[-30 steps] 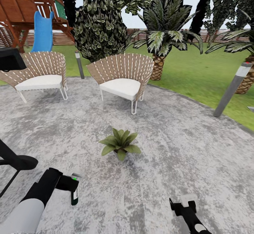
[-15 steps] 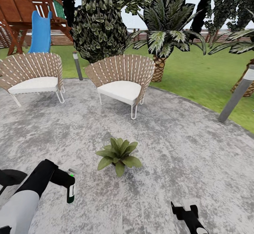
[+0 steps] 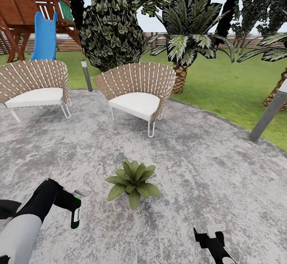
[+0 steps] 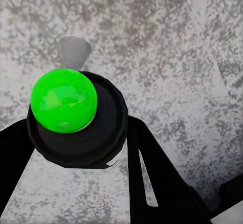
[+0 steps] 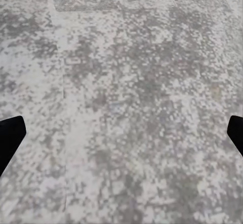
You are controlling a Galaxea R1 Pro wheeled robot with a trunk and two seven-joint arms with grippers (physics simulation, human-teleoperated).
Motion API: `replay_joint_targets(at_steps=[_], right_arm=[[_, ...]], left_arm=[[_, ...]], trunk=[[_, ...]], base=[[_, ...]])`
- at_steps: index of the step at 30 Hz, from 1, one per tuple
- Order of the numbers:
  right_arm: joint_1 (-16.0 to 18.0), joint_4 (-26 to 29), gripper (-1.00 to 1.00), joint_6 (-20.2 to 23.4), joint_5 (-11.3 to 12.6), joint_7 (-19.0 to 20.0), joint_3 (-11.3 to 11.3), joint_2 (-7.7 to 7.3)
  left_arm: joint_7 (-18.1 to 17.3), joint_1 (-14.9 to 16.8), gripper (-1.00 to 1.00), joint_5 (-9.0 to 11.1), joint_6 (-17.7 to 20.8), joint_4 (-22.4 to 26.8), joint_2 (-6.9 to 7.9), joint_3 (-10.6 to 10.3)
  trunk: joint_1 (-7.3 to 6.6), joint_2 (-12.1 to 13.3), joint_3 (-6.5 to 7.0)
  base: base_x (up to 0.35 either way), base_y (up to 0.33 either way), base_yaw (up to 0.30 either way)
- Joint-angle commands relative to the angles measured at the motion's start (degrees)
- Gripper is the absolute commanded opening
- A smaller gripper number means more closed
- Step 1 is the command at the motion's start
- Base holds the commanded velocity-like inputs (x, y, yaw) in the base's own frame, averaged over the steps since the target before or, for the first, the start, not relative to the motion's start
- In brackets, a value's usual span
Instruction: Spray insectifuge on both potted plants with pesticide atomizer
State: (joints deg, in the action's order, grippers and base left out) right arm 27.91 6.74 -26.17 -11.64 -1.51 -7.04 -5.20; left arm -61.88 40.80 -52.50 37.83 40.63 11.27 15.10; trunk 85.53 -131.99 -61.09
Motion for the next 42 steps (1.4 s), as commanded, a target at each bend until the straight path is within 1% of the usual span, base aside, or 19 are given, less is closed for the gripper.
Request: replay_joint_targets(at_steps=[1, 7, 16, 17, 21, 22, 23, 24, 25, 26, 27, 28, 30, 32, 33, 37, 38, 42], right_arm=[[0.04, -0.07, 1.0, -0.19, -0.61, -0.16, -0.41, 0.01], [0.04, -0.07, 1.0, -0.19, -0.65, -0.16, -0.35, 0.01], [0.04, -0.38, 1.0, -0.19, -0.67, -0.16, -0.35, 0.01], [0.04, -0.39, 1.0, -0.19, -0.67, -0.16, -0.35, 0.01], [0.04, -0.41, 1.0, -0.19, -0.67, -0.16, -0.35, 0.01], [0.04, -0.41, 1.0, -0.19, -0.67, -0.16, -0.35, 0.01], [0.04, -0.42, 1.0, -0.19, -0.67, -0.16, -0.34, 0.01], [0.04, -0.42, 1.0, -0.19, -0.67, -0.16, -0.34, 0.01], [0.04, -0.42, 1.0, -0.19, -0.67, -0.16, -0.34, 0.01], [0.04, -0.42, 1.0, -0.19, -0.67, -0.16, -0.34, 0.01], [0.04, -0.42, 1.0, -0.19, -0.67, -0.16, -0.34, 0.01], [0.04, -0.42, 1.0, -0.19, -0.67, -0.16, -0.34, 0.01], [0.04, -0.42, 1.0, -0.19, -0.67, -0.16, -0.34, 0.01], [0.04, -0.42, 1.0, -0.19, -0.67, -0.16, -0.34, 0.01], [0.04, -0.42, 1.0, -0.19, -0.67, -0.16, -0.34, 0.01], [0.04, -0.42, 1.0, -0.19, -0.67, -0.16, -0.34, 0.01], [0.04, -0.42, 1.0, -0.27, -0.67, -0.16, -0.34, 0.01], [0.04, -0.42, 1.0, -0.25, -0.67, -0.08, -0.34, 0.01]], left_arm=[[-0.44, 0.0, -1.0, -0.38, 0.4, 0.07, -0.08, 0.19], [-0.46, -0.01, -1.0, -0.41, 0.41, 0.07, -0.11, 0.19], [-0.5, -0.02, -1.0, -0.32, 0.4, -0.38, -0.41, -0.11], [-0.51, -0.02, -1.0, -0.3, 0.4, -0.46, -0.43, -0.54], [-0.78, -0.09, -1.0, -0.04, 0.46, -0.68, -0.36, -5.03], [-1.63, -0.1, -1.0, -0.02, 0.48, -0.7, -0.31, -6.12], [-3.15, -0.09, -1.0, -0.07, 0.45, -0.71, -0.25, -6.69], [-4.93, -0.05, -1.0, -0.21, 0.43, -0.7, -0.18, -7.01], [-5.99, -0.04, -1.0, -0.53, 0.42, -0.6, -0.16, -7.14], [-7.03, -0.01, -1.0, -1.76, 0.43, -0.34, -0.13, -7.21], [-8.93, 0.63, -1.0, -5.57, 0.47, -0.04, -0.31, -7.23], [-14.68, 3.25, -1.0, -11.28, 0.57, 0.0, -0.43, -7.23], [-20.11, 5.29, -1.0, -15.59, 0.68, 0.0, -0.66, -7.2], [-22.95, 6.21, -1.0, -18.74, 0.74, 0.02, -0.84, -7.13], [-23.24, 6.21, -1.0, -19.1, 0.75, 0.04, -0.86, -7.12], [-23.46, 6.01, -1.0, -19.43, 0.75, 0.05, -0.9, -7.15], [-22.49, 6.06, -1.0, -19.65, 0.58, -0.02, -0.81, -10.9], [-22.46, 5.88, -1.0, -19.65, 0.58, -0.02, -0.74, -10.98]], trunk=[[-0.01, -0.02, -0.05], [-0.01, -0.02, -0.05], [-0.01, -0.02, -0.05], [-0.01, -0.02, -0.05], [-0.01, -0.02, -0.05], [-0.01, -0.02, -0.05], [-0.01, -0.02, -0.05], [-0.01, -0.02, -0.05], [-0.01, -0.02, -0.05], [-0.01, -0.02, -0.05], [-0.01, -0.02, -0.05], [-0.01, -0.02, -0.05], [-0.01, -0.02, -0.05], [-0.01, -0.02, -0.05], [-0.01, -0.02, -0.05], [-0.01, -0.02, -0.05], [-0.01, -0.02, -0.05], [-0.01, -0.02, -0.05]], base=[[0.0, 0.0, 0.0], [0.068, 0.003, 0.0], [0.302, 0.091, 0.0], [0.321, 0.077, 0.0], [0.15, 0.023, 0.0], [0.036, 0.005, 0.0], [0.018, 0.003, 0.0], [0.009, 0.001, 0.0], [0.005, 0.001, 0.0], [0.003, 0.0, 0.0], [0.0, 0.0, 0.0], [0.0, 0.0, 0.0], [0.0, 0.0, 0.0], [0.088, 0.0, 0.0], [0.217, 0.0, 0.0], [0.29, 0.0, 0.0], [0.0, 0.0, 0.0], [0.0, 0.0, 0.0]])
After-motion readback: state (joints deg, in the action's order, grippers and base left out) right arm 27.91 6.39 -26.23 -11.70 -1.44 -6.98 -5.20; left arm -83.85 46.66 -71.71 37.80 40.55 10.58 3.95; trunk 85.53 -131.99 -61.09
